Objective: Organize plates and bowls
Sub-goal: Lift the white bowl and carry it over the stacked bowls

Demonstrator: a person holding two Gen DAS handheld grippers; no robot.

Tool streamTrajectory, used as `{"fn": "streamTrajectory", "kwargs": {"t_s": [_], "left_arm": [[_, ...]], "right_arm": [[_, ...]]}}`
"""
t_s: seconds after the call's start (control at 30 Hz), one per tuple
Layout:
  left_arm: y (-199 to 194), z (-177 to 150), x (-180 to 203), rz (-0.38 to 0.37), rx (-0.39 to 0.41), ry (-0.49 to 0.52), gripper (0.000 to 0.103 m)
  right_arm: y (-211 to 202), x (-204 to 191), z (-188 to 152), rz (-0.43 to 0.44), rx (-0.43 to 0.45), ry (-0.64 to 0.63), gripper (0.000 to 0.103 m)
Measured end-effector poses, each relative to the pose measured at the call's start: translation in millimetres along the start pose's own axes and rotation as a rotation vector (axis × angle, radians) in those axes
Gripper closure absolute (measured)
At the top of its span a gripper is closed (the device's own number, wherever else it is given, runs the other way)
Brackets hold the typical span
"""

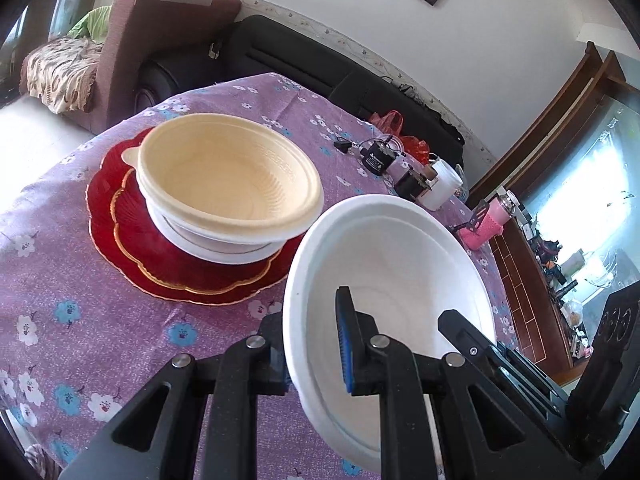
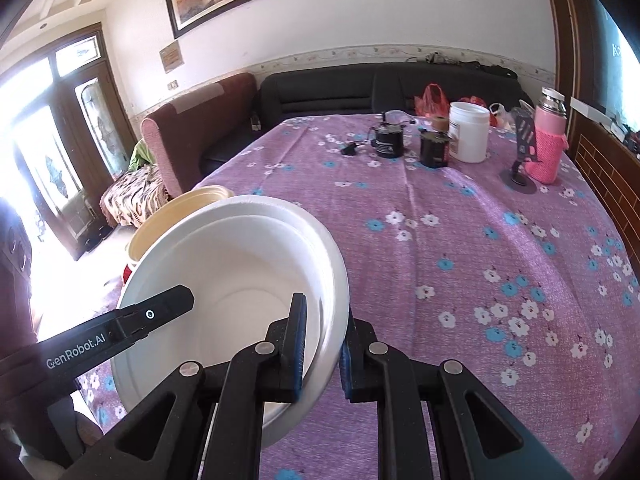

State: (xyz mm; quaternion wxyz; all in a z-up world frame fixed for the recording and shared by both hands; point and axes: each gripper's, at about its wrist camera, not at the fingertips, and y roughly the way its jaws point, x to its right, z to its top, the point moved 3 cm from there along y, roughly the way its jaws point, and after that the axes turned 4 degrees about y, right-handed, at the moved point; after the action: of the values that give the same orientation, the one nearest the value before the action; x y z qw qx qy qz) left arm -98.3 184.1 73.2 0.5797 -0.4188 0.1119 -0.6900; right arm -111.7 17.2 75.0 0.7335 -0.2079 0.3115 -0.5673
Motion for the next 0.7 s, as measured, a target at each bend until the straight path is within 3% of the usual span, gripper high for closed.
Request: {"fn": "streamTrajectory", "kwargs": {"t_s": [0.27,0.7], "left_arm": [[-22,14,-19,0.044,0.088,0.005,0.087],[-35,38,-53,0.065,0.128,-0.049,0.086]], "right_arm": [[9,-31,10,0.033,-0.003,-0.035,0.087],[24,-72,34,0.070,0.007,-0.081,0.087]]}}
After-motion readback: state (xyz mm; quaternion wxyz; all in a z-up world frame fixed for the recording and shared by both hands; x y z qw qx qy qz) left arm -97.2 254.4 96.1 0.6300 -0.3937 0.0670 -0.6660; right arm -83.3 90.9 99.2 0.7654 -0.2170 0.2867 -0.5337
